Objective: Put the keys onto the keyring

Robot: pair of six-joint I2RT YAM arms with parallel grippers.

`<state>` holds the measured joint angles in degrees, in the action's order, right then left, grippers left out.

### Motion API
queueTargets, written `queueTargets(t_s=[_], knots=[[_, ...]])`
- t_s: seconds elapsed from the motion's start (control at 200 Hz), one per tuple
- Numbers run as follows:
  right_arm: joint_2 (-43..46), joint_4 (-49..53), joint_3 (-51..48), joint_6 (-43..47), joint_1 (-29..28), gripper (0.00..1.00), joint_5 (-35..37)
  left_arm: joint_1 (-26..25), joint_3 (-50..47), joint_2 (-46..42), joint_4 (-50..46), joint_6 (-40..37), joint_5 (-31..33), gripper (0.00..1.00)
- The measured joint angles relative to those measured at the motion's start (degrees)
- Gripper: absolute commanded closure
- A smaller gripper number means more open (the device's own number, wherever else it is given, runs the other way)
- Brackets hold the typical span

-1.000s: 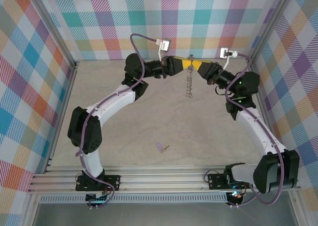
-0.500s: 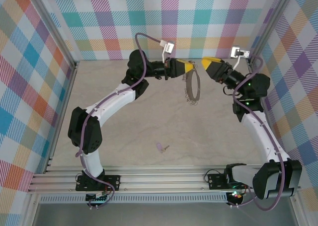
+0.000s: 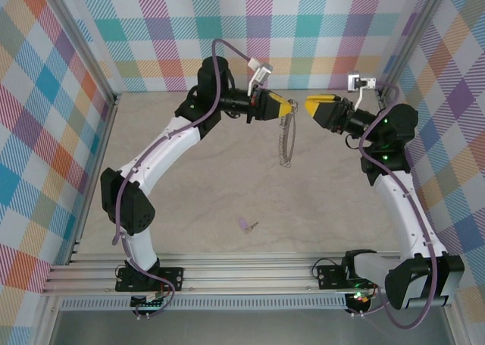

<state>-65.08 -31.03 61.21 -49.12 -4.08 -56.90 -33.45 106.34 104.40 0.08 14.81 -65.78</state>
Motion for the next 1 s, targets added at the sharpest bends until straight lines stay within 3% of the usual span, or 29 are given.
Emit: queueTargets(t_s=[0.37,1.005], knots=[[-0.48,1.97,-0.46,1.18,0.0,0.62,-2.34,0.02,4.04,0.02,-9.09,-5.7,-2.45,1.0],[2.03,1.4,-0.79,-0.35,-0.15,0.69,-2.73,0.0,5.6,0.92,-10.99,-6.8,-2.8,1.0]])
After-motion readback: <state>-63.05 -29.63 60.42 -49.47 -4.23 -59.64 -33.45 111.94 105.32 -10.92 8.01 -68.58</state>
